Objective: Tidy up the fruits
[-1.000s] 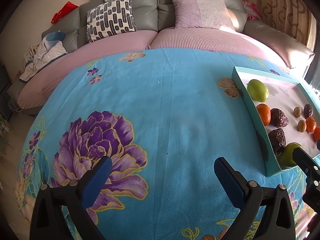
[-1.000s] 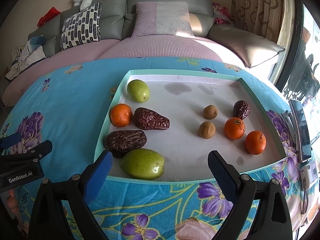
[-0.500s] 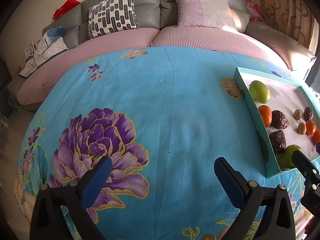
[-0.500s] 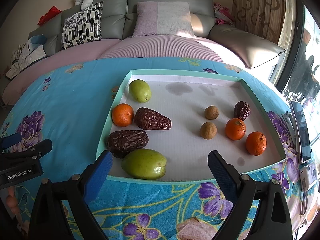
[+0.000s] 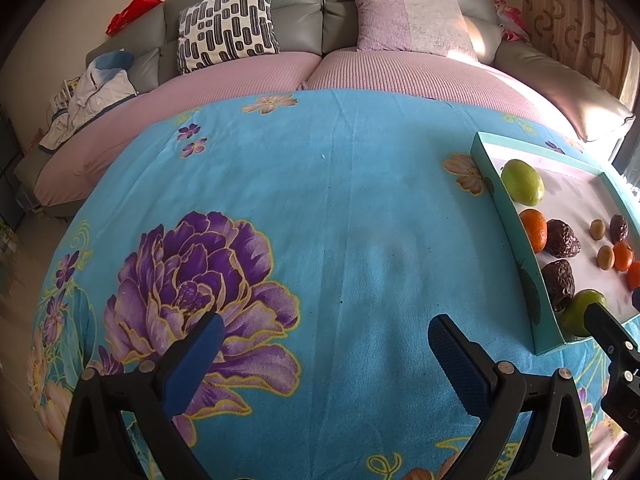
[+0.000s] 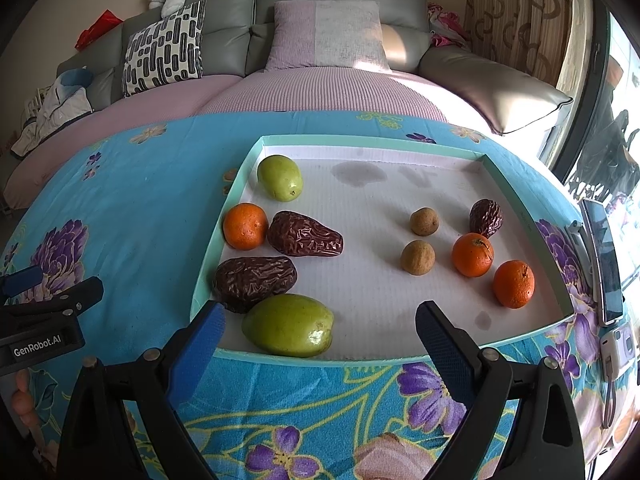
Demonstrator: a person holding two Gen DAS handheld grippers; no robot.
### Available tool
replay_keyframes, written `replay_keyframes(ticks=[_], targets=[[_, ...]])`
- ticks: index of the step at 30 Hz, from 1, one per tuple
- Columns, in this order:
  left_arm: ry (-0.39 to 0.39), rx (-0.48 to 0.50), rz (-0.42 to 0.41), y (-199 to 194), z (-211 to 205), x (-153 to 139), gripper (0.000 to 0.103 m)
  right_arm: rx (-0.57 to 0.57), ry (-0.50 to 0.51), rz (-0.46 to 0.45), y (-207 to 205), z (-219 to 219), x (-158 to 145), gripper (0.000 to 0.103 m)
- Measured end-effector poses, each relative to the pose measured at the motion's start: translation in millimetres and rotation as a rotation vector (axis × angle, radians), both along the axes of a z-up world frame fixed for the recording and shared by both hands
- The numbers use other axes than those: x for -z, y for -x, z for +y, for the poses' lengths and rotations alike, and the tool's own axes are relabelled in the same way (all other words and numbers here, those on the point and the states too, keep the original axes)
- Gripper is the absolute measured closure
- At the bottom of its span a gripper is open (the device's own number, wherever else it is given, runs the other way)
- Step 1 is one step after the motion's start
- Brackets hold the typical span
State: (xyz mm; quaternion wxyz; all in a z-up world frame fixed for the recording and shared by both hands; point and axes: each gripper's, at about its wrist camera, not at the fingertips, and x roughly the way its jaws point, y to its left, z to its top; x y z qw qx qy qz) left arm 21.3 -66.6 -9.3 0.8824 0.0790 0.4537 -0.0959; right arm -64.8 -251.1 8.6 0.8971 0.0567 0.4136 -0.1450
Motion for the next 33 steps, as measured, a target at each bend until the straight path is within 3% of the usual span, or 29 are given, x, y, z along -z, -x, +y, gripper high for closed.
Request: replay_keyframes(ticks=[33], targets=[[0.007, -0.015, 0.024, -2.9, 4.0, 6.7, 0.0, 0.005, -0.029, 0.017, -0.1, -2.3, 8.4, 0.007]])
